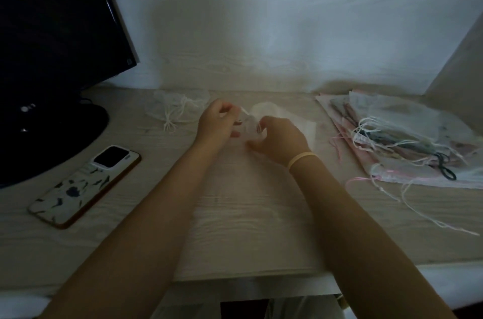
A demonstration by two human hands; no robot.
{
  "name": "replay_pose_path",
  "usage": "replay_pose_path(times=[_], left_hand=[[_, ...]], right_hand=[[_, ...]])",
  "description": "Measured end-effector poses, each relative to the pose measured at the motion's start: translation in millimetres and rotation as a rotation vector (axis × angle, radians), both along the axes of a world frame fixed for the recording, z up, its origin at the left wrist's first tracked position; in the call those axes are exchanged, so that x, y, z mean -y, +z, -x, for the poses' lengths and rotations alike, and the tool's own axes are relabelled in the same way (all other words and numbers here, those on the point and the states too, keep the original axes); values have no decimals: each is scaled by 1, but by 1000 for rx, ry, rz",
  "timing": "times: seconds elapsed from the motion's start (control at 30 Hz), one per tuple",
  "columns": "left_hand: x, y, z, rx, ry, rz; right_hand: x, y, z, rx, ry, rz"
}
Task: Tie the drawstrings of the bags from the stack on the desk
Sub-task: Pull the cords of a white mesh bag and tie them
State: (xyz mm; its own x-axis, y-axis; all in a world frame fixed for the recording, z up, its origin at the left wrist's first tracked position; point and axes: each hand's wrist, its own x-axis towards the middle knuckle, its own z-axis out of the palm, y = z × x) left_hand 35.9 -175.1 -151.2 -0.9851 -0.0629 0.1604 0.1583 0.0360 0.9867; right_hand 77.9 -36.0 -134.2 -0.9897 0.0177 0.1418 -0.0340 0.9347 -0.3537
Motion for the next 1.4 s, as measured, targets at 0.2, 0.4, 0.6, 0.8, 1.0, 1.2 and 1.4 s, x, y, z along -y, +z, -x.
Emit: replay_pose_path(times=[0.2,0.4,0.6,0.8,1.0,1.2,1.4], left_hand=[[14,31,8,-20,-15,-290],[83,44,33,-19,172,-314],[138,23,39,89,307,-106],[150,15,35,46,352,18],[144,16,35,74,341,145],[96,50,14,-37,479,239],[-22,70,5,-77,84,422]], right_hand=[[35,13,24,-40,-49,447],[94,14,65,23,70,753],[132,4,96,-12,247,356],[135,19,104,-304,41,-27],[137,21,99,-106,129,89],[86,32,80,-201,10,216],[-15,47,42,-319,-179,126]])
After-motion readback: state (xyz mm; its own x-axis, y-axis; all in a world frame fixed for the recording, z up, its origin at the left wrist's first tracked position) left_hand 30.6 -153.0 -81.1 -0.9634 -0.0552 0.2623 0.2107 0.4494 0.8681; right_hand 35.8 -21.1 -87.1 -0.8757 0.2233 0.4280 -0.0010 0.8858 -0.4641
